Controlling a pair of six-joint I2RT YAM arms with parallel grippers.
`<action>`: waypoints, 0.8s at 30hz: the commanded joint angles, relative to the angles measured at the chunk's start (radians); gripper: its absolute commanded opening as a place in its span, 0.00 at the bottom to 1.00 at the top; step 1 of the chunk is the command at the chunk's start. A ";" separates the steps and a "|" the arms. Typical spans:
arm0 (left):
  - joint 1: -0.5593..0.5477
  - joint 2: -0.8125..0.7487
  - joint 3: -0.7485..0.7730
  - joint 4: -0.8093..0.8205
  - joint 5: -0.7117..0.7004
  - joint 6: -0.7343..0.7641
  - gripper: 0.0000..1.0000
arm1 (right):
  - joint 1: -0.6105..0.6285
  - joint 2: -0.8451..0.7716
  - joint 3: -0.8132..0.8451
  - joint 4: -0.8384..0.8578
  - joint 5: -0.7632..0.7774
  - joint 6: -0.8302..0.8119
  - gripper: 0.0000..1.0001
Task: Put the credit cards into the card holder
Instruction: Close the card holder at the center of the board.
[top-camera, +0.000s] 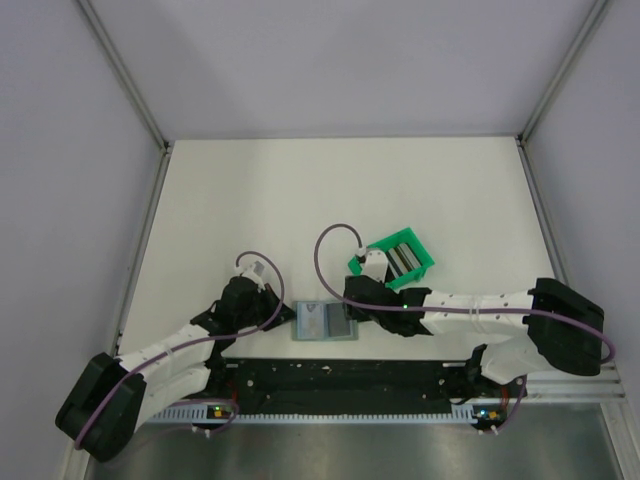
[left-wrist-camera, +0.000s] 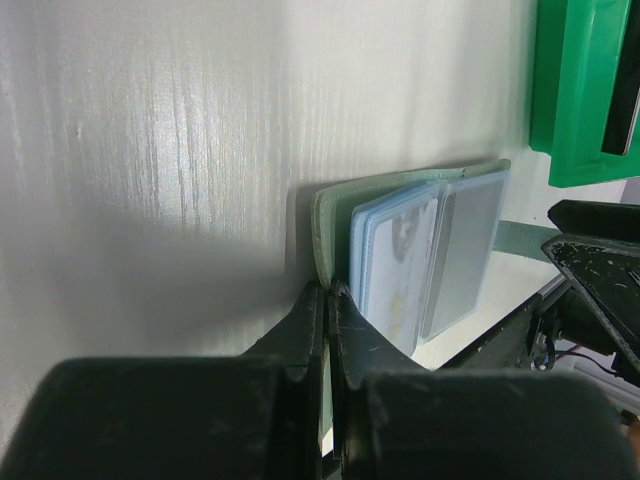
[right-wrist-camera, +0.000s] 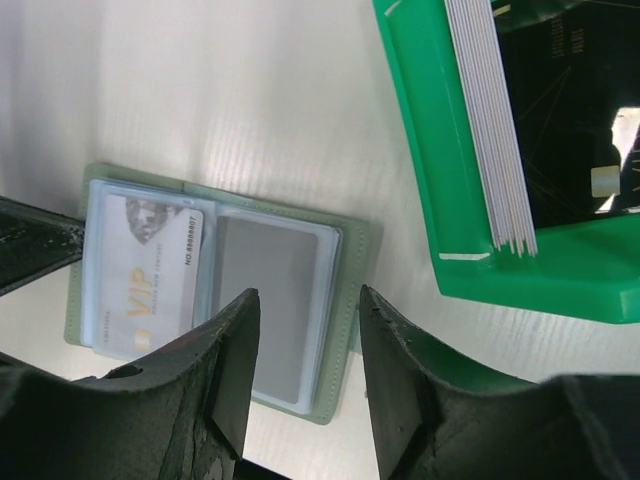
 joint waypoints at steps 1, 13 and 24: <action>0.002 -0.002 0.005 -0.013 -0.021 0.019 0.00 | 0.000 -0.041 0.020 -0.066 0.051 0.007 0.42; 0.002 -0.009 0.010 -0.024 -0.020 0.022 0.00 | 0.000 -0.112 -0.036 -0.126 0.043 0.027 0.33; 0.002 -0.014 0.013 -0.031 -0.016 0.025 0.00 | 0.000 -0.090 -0.043 -0.135 0.040 0.050 0.33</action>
